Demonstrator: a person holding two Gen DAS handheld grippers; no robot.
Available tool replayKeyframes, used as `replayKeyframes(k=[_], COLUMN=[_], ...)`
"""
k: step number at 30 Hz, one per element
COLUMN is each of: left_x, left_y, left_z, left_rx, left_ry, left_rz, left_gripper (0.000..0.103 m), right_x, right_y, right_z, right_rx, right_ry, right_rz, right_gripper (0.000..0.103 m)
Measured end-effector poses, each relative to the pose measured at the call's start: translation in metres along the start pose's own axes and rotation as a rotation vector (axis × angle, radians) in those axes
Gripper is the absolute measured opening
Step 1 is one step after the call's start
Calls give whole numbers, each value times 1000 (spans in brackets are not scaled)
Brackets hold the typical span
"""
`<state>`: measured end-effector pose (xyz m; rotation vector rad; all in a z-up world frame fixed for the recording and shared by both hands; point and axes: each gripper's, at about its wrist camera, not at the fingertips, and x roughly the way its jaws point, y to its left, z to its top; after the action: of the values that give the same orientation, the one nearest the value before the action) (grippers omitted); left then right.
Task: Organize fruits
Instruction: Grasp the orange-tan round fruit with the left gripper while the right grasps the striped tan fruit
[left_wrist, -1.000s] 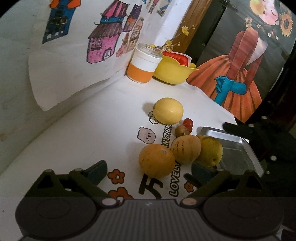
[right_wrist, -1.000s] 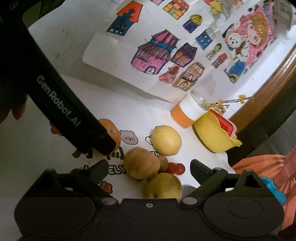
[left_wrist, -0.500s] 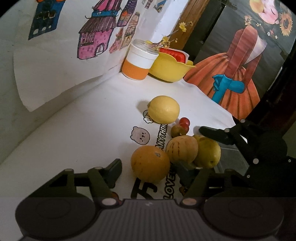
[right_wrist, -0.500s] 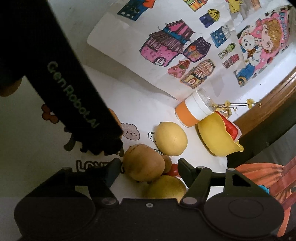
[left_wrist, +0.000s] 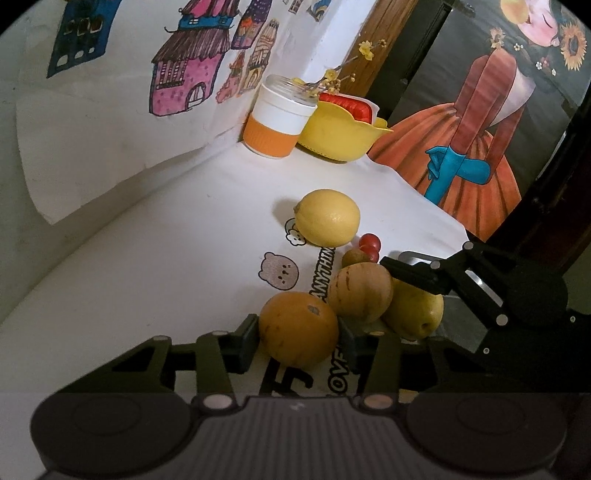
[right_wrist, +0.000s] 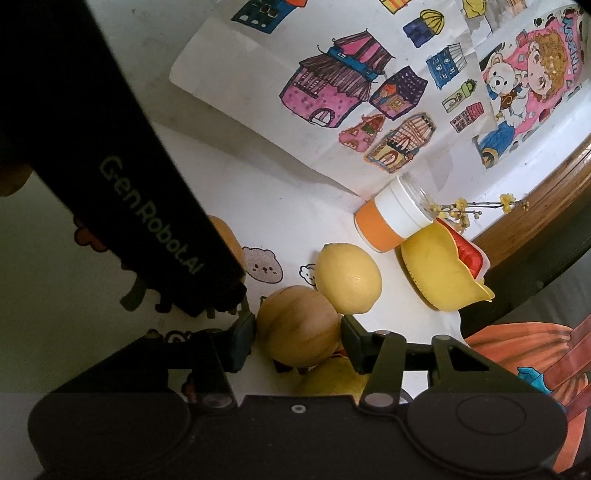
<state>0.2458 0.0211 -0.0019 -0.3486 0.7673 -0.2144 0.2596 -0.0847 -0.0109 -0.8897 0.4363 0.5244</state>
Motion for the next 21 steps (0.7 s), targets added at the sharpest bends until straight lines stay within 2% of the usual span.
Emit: replayKeyframes(k=[5,12,16,21], left_x=[-5,-14,-20,-24], left_y=[3,6,3,-10], left_z=[-3,-5,-6,-6], left_rx=[-25,-36,-31,-9], left_ry=[-13,-34,-45,-55], left_rz=[16,39,32,7], left_gripper=[48,48,48,48], right_x=[-4,-26,-43,-65], right_y=[-1,11,11,-1], right_z=[-2,-2,-4,-12], right_rx=[29,-6,-13,40], right_ry=[-18,-80,-106,-105], right_rz=[1,-54,-95,-134], right_gripper=[51,51,51,51])
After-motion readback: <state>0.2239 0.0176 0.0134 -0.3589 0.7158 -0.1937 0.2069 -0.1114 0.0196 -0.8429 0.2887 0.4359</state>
